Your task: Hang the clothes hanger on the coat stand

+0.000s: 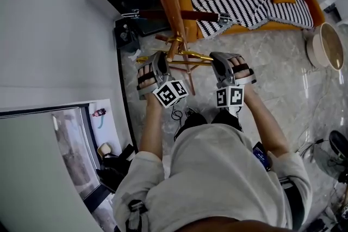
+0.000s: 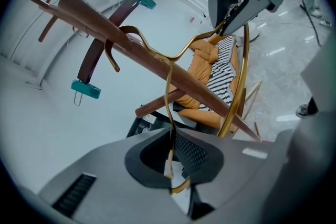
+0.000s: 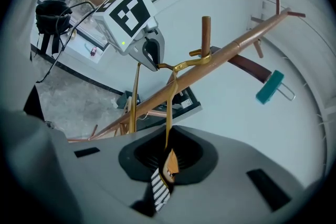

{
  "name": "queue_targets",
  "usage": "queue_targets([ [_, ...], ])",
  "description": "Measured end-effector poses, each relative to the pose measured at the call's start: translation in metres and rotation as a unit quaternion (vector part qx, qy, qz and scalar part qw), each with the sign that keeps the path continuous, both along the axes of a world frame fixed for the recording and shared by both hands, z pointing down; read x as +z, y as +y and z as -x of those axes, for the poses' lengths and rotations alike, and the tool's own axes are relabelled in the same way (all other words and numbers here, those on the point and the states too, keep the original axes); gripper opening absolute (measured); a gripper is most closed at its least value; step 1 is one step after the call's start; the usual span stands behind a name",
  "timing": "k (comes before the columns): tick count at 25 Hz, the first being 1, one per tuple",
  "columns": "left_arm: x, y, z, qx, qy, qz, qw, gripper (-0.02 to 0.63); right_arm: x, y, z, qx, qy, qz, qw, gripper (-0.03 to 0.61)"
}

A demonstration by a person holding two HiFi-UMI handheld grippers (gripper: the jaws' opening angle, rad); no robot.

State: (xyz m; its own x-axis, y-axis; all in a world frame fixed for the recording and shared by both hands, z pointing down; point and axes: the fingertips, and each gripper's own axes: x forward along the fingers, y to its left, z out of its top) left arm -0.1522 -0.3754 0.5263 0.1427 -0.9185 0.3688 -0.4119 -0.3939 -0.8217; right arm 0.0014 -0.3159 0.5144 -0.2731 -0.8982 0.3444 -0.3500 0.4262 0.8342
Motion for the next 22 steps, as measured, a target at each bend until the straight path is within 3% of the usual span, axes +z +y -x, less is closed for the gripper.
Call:
queue_targets([
  [10,-0.001,-0.001,0.000,0.000,0.002,-0.028,0.9996,0.041,0.003,-0.001,-0.001,-0.002,-0.022,0.002,1.000,0.020],
  [18,-0.002,0.001,0.003,-0.022,0.007,-0.014,0.9996,0.092,0.003,0.002,0.000,-0.029,-0.048,0.019,0.998,0.023],
  [20,-0.003,0.005,0.001,-0.028,0.013,-0.011,0.9995,0.094,0.003,0.004,0.000,-0.037,-0.058,0.028,0.997,0.096],
  [22,-0.003,0.011,-0.002,-0.034,0.018,-0.007,0.9992,0.094,0.002,0.006,0.000,-0.046,-0.068,0.038,0.996,0.129],
])
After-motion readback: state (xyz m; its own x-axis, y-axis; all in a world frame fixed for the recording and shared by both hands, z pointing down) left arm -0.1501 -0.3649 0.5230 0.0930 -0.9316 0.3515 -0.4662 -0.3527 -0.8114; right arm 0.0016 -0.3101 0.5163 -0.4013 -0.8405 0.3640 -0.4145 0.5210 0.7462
